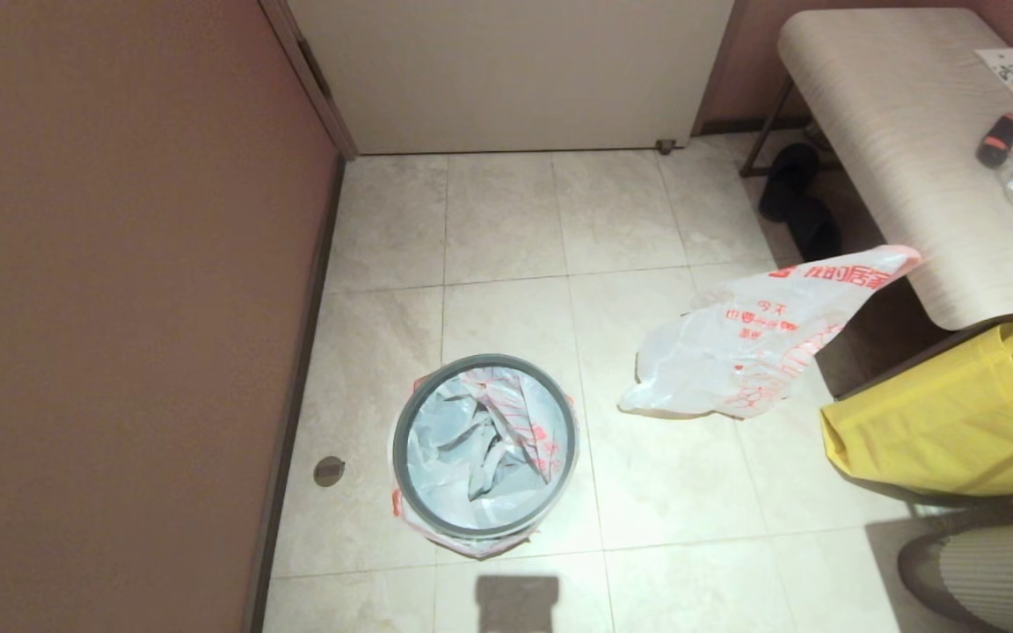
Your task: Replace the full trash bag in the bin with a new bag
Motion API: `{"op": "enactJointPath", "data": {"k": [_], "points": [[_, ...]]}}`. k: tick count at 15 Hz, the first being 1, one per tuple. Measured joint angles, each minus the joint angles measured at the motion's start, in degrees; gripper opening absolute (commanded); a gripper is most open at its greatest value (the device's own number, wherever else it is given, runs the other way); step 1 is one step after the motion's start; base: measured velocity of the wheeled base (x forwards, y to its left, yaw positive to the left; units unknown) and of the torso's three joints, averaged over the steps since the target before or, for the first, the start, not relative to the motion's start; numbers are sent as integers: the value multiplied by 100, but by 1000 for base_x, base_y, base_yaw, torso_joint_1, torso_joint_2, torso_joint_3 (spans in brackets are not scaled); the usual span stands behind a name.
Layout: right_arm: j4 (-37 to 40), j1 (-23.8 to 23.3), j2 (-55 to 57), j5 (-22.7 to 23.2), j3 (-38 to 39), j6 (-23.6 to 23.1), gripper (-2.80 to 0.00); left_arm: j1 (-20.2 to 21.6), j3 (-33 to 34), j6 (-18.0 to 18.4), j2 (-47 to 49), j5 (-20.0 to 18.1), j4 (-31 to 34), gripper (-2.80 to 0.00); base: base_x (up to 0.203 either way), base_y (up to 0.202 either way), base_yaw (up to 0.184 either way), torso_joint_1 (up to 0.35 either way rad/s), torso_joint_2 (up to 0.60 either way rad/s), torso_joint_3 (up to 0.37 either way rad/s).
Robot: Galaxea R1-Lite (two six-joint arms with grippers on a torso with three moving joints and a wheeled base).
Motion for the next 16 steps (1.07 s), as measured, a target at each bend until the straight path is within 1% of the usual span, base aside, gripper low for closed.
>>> {"op": "enactJointPath", "data": {"k": [1, 3, 4, 5, 6, 7, 8, 10, 11, 12, 14, 15, 16], "points": [[-4, -9, -45, 66, 61, 0, -280, -45, 82, 107, -105, -109, 1, -280, 0, 0, 0, 0, 0, 0], [-42, 62, -87, 323, 250, -85, -280, -143, 418, 538, -458, -434, -10, -280, 0, 0, 0, 0, 0, 0], [-43, 177, -97, 343, 309, -170, -280, -165, 635, 758, -648, -574, -11, -280, 0, 0, 0, 0, 0, 0], [-48, 302, -108, 343, 377, -212, -280, -179, 830, 871, -822, -660, -31, -280, 0, 0, 0, 0, 0, 0], [-37, 401, -115, 332, 469, -206, -280, -189, 1039, 868, -947, -696, -58, -280, 0, 0, 0, 0, 0, 0], [-12, 455, -121, 268, 563, -89, -280, -197, 1250, 853, -1040, -728, -169, -280, 0, 0, 0, 0, 0, 0], [-20, 412, -124, 193, 625, 141, -280, -203, 1503, 861, -1105, -782, -377, -280, 0, 0, 0, 0, 0, 0], [-43, -15, -143, 192, 690, 519, -280, -197, 1970, 891, -1174, -888, -959, -280, 0, 0, 0, 0, 0, 0], [-48, -210, -207, 287, 774, 560, -280, -194, 2202, 913, -1192, -975, -1209, -280, 0, 0, 0, 0, 0, 0], [-52, -343, -331, 373, 879, 509, -280, -192, 2360, 922, -1204, -1120, -1343, -280, 0, 0, 0, 0, 0, 0], [-74, -482, -791, 594, 1216, 206, -280, -189, 2536, 848, -1213, -1539, -1560, -280, 0, 0, 0, 0, 0, 0], [-120, -515, -1036, 784, 1411, -23, -280, -189, 2616, 809, -1217, -1755, -1697, -280, 0, 0, 0, 0, 0, 0], [-243, -540, -1269, 1096, 1629, -298, -280, -189, 2743, 836, -1220, -1896, -1850, -280, 0, 0, 0, 0, 0, 0]]}}
